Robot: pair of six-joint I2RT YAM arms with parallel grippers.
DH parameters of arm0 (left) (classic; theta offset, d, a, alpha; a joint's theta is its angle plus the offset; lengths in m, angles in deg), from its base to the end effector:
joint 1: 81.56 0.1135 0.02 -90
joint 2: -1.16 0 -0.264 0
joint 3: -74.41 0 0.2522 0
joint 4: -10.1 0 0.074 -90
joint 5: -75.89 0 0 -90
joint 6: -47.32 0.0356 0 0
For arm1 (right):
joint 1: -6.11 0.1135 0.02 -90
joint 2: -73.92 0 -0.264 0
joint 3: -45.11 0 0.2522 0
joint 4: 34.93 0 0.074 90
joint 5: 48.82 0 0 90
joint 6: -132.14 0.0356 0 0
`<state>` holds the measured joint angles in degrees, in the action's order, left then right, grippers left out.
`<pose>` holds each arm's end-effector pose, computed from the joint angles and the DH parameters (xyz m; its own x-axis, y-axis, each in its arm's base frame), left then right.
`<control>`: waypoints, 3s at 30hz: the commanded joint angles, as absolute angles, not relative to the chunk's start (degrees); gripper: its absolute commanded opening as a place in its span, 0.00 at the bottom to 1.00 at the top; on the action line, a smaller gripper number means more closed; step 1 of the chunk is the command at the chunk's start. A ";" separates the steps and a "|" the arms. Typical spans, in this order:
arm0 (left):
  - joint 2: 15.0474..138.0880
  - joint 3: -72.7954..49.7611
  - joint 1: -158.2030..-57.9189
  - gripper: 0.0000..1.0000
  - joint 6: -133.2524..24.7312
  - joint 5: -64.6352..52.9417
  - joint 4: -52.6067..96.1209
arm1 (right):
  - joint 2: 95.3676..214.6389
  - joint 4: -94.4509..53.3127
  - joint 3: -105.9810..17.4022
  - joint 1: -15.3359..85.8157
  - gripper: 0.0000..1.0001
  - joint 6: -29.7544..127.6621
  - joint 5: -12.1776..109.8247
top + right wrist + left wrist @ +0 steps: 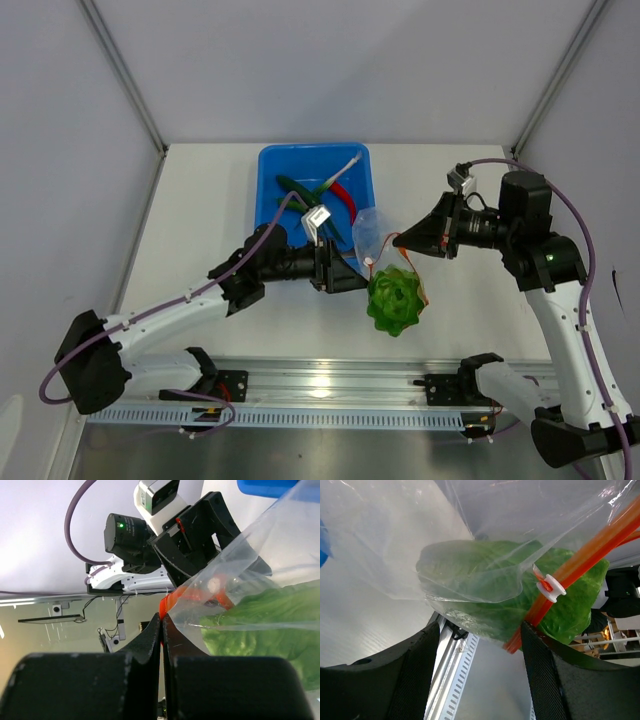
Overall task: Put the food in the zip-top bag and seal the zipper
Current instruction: Adjust the zipper food storage bag at the center of the board.
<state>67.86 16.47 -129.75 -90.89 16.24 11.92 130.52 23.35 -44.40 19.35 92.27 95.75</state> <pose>0.1651 -0.2116 0.2983 -0.8080 -0.0617 -0.5859 0.5580 0.2387 -0.7947 0.1607 0.0676 0.4304 -0.9193 0.2408 -0.3113 -0.2244 0.3290 0.9173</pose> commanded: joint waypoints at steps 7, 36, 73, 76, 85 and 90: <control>65.76 15.21 -131.92 0.69 -88.56 14.02 12.96 | 129.47 19.26 -44.86 20.44 0.00 94.79 97.52; 59.00 15.30 -138.51 0.75 -84.69 -2.42 22.10 | 129.82 18.48 -44.51 21.67 0.00 94.96 96.73; 67.26 9.24 -143.70 0.46 -80.65 -18.24 24.83 | 128.24 9.86 -42.31 30.90 0.00 105.95 88.12; 66.99 8.89 -143.70 0.53 -80.65 -17.54 24.48 | 128.33 9.77 -42.31 31.60 0.00 105.86 87.77; 66.73 3.18 -143.61 0.01 -77.58 -9.11 29.03 | 129.56 24.05 -44.76 32.04 0.00 95.33 80.58; 64.09 -2.53 -143.09 0.00 -75.64 -5.94 36.24 | 131.14 36.73 -48.10 31.86 0.00 84.43 65.23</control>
